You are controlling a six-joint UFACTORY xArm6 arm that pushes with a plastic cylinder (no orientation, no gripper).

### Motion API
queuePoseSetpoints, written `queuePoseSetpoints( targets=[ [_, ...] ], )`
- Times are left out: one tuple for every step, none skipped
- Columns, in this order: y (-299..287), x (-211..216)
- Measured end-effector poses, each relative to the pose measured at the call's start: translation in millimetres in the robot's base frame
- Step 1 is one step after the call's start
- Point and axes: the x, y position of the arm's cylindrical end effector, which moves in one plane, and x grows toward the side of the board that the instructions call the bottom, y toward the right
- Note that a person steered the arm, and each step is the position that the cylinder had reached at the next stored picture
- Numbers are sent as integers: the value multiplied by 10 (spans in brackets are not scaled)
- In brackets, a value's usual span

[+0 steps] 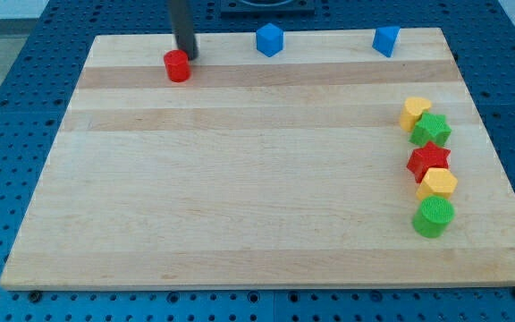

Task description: Push the red circle above the yellow heart

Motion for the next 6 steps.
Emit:
queuePoseSetpoints(
  targets=[
    [-164,36],
    [-764,-60],
    [-1331,-126],
    [-1536,-30],
    [-883,179],
    [225,332]
  ],
)
